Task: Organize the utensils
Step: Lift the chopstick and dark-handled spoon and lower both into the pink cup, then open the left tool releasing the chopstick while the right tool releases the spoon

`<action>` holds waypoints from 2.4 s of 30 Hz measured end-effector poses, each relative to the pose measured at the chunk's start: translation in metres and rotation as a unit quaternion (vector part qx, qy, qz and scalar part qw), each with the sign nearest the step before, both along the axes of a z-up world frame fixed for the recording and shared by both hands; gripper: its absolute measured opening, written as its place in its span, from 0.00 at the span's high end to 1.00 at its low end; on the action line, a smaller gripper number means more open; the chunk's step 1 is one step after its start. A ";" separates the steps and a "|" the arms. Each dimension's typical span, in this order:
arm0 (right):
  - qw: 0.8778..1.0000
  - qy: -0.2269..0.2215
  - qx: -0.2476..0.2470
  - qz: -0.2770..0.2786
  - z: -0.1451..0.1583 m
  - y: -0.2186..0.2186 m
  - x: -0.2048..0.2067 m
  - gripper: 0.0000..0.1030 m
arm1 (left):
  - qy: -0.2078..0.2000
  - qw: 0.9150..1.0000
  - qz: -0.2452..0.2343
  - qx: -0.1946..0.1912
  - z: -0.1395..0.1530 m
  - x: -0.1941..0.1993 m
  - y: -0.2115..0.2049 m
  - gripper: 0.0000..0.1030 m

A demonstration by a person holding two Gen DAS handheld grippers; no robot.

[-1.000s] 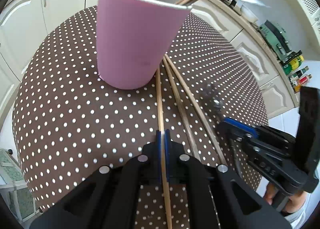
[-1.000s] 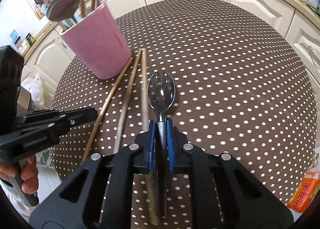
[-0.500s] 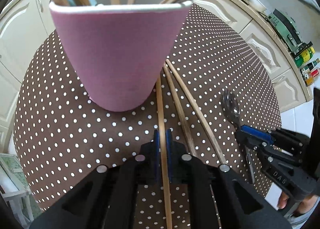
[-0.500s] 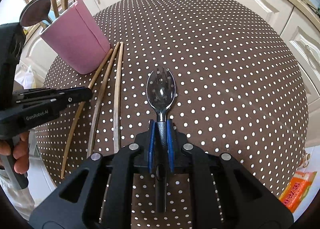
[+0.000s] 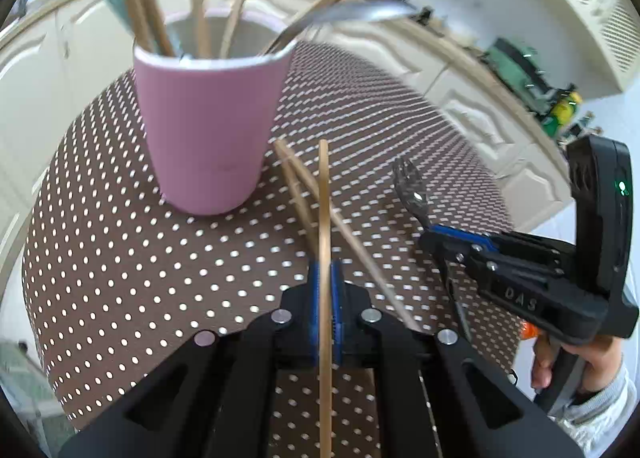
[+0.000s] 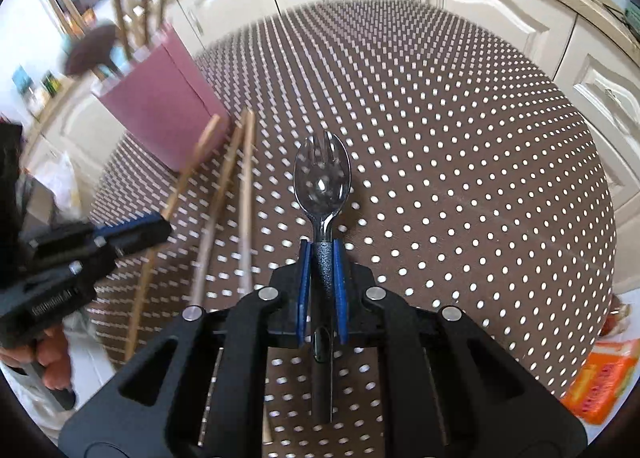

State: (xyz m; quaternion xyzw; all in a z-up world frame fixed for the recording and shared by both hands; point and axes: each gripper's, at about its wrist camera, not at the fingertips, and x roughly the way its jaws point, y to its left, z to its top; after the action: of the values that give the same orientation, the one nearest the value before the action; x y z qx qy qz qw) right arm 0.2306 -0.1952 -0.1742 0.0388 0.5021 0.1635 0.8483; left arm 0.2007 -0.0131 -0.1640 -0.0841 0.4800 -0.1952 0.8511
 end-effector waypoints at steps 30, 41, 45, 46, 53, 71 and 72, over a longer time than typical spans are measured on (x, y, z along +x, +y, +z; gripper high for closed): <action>0.918 -0.326 0.221 0.048 0.137 0.035 -0.074 0.89 | -0.404 0.903 0.105 -0.098 0.134 -0.069 0.065 0.95; 0.903 -0.368 0.217 0.046 0.150 0.058 -0.008 0.89 | -0.449 0.871 0.182 -0.084 0.161 -0.021 0.065 0.95; 0.902 -0.375 0.212 0.043 0.141 0.060 0.005 0.89 | -0.449 0.869 0.196 -0.076 0.156 -0.003 0.061 0.95; 0.901 -0.377 0.211 0.042 0.140 0.060 0.008 0.89 | -0.450 0.867 0.199 -0.073 0.154 0.000 0.060 0.95; 0.895 -0.391 0.210 0.034 0.134 0.059 0.023 0.89 | -0.462 0.858 0.217 -0.052 0.147 0.013 0.053 0.95; 0.891 -0.398 0.218 0.016 0.116 0.057 0.033 0.89 | -0.429 0.871 0.234 -0.055 0.135 0.023 0.061 0.71; 0.891 -0.398 0.217 0.017 0.116 0.058 0.032 0.89 | -0.425 0.872 0.235 -0.058 0.135 0.023 0.062 0.68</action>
State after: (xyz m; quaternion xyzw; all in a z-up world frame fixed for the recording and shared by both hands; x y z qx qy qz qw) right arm 0.2628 -0.1372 -0.0581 0.1451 0.0748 0.2847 0.9446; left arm 0.2236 0.0491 -0.0290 -0.1526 0.0255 -0.0334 0.9874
